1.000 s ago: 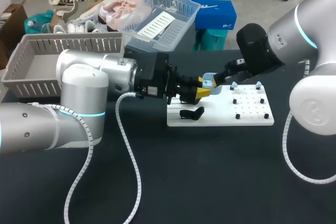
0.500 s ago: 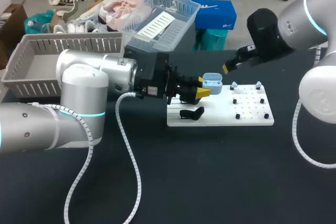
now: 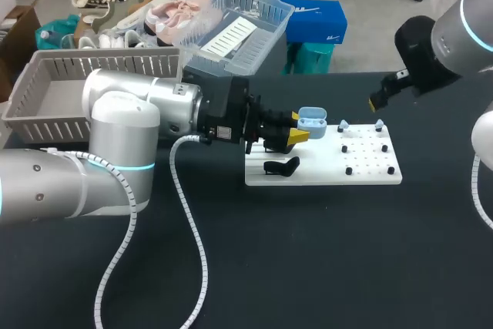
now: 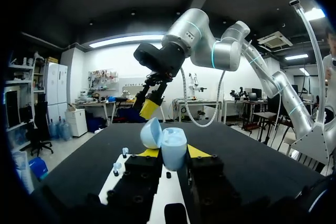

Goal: Pick up each earbud case from the left stands, insert the matching earbuds, close the lid, and place the case in the box.

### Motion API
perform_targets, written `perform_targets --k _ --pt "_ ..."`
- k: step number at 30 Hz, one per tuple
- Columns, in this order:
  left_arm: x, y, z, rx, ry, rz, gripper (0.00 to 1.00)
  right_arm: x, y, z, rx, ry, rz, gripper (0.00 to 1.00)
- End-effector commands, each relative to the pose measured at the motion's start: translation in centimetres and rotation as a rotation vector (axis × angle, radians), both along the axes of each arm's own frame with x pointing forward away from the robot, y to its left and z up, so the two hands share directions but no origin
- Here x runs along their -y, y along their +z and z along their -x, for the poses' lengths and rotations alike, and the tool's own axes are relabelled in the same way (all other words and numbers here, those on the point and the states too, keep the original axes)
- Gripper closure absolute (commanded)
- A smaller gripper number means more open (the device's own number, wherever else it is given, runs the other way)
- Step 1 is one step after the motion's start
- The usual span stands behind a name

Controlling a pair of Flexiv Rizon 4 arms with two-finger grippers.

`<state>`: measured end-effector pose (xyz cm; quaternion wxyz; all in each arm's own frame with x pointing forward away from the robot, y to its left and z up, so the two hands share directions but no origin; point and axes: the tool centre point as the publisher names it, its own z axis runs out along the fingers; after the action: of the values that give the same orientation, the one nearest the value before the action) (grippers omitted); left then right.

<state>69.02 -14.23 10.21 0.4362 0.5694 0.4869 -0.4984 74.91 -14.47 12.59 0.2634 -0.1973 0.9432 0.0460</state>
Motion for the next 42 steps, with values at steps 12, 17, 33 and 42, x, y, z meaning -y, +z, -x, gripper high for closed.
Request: perform_targets --k 12,17,33,42 --pt "0.1 0.1 -0.1 0.009 0.003 -0.009 1.00 0.9 -3.4 -2.9 -0.009 0.009 0.141 0.00" --pt "0.1 0.1 -0.1 0.009 0.003 -0.009 1.00 1.0 -5.0 -3.9 -0.048 0.027 0.180 0.01" --pt "0.1 0.1 -0.1 0.009 0.003 -0.009 1.00 0.9 -7.8 -5.3 -0.146 0.050 0.270 0.22" --pt "0.1 0.1 -0.1 0.009 0.003 -0.009 1.00 1.0 -9.1 -5.1 -0.190 0.062 0.316 0.38"
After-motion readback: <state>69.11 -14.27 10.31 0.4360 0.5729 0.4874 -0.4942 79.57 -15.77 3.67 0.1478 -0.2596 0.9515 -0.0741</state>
